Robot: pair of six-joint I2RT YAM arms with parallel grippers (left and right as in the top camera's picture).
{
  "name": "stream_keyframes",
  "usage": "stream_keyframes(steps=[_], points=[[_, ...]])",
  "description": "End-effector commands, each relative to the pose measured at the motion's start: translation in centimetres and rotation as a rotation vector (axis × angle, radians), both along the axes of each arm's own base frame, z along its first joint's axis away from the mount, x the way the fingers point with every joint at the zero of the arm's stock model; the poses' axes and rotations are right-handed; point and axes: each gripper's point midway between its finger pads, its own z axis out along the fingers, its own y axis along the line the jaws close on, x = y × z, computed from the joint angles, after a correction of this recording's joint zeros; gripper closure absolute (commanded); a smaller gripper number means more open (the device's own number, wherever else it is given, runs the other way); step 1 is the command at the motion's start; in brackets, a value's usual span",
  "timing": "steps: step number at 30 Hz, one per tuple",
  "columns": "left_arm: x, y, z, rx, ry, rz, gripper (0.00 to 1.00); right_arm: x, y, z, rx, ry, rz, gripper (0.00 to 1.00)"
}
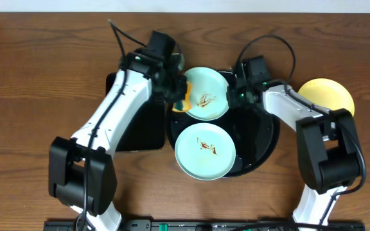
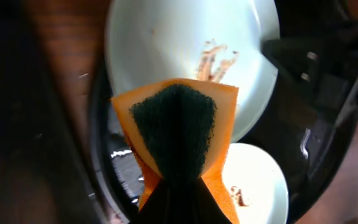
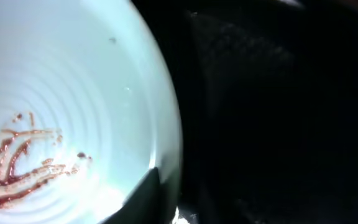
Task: Clean dirty plates on tray and stack at the side
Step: 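Move the right gripper to the rim of the upper blue plate, then scrub the upper blue plate with the sponge in the left gripper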
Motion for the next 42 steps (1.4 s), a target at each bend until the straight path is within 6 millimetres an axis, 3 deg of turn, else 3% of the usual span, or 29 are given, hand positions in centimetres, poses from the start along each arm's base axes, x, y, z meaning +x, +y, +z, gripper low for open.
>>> stream_keyframes(steps=[1, 3, 11, 14, 22, 30, 42], points=[[-0.3, -1.7, 0.6, -0.018, -0.044, -0.065, 0.92, -0.3, 0.1, -0.7, -0.006, 0.027, -0.025, 0.94], [-0.4, -2.7, 0.3, -0.025, -0.058, -0.086, 0.93, -0.4, 0.1, -0.7, -0.007, 0.035, -0.025, 0.98], [-0.5, -6.8, 0.3, -0.059, -0.123, -0.17, 0.92, -1.7, -0.3, 0.0, -0.021, 0.074, -0.026, 0.99], [-1.0, -7.9, -0.9, -0.054, -0.1, -0.185, 0.92, -1.7, -0.5, 0.7, -0.027, 0.065, -0.03, 0.99], [-1.5, -8.3, -4.9, -0.026, 0.016, -0.127, 0.92, -1.5, -0.6, 1.5, -0.028, 0.047, -0.034, 0.99], [-1.4, -8.9, -6.4, -0.025, 0.039, -0.118, 0.92, -1.6, -1.1, 1.4, -0.05, 0.05, -0.056, 0.99], [-1.6, -11.5, -9.9, -0.054, 0.067, -0.145, 0.92, -1.7, -1.1, 1.3, -0.049, 0.055, -0.059, 0.99]])
